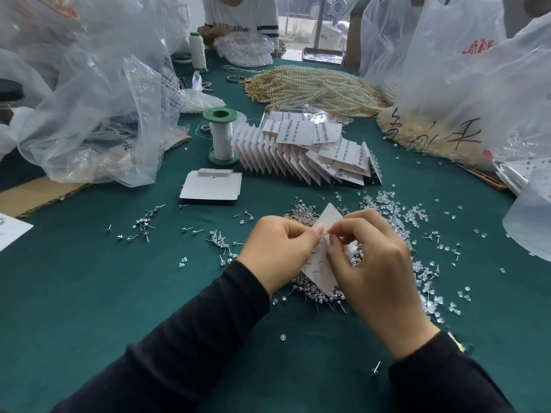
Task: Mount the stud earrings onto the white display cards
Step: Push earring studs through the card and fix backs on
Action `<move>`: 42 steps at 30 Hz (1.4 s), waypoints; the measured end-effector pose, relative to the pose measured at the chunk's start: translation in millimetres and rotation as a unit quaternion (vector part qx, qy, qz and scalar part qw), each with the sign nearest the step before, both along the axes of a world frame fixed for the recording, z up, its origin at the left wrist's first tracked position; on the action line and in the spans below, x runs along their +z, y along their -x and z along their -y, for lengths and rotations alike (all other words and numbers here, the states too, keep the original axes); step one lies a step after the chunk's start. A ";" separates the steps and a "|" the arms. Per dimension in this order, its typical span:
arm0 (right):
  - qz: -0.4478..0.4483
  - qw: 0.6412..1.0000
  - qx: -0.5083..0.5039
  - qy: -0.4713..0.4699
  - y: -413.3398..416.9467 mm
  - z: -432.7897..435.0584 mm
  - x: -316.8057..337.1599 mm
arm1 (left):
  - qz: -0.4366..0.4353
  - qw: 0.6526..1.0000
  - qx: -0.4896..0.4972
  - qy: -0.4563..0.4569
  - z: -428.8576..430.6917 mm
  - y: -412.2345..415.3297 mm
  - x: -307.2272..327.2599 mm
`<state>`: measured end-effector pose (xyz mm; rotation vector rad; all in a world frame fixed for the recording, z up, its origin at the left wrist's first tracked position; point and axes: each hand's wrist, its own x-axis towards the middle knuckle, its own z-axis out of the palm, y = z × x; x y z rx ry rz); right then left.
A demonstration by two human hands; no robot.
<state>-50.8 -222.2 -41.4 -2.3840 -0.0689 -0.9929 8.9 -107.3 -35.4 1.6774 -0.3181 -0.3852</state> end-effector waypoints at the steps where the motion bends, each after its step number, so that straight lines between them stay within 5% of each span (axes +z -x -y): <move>1: 0.000 1.000 -0.001 0.000 0.1 0.2 0.1 | 0.009 1.000 -0.019 -0.012 -1.1 0.1 -0.4; 12: -0.012 0.999 0.015 -0.044 2.2 -0.3 0.4 | 0.259 0.959 0.016 -0.114 -3.7 6.6 5.1; 32: 0.005 1.000 0.004 -0.007 1.0 -5.2 0.7 | 0.304 0.946 0.020 -0.110 -6.1 6.0 4.6; 38: 0.029 0.998 -0.001 -0.062 0.8 -4.0 2.3 | 0.176 0.981 -0.048 -0.059 -13.6 -2.1 19.2; 42: 0.039 0.992 0.009 -0.119 3.4 0.1 6.1 | 0.231 0.943 0.036 -0.236 -52.6 -36.3 27.4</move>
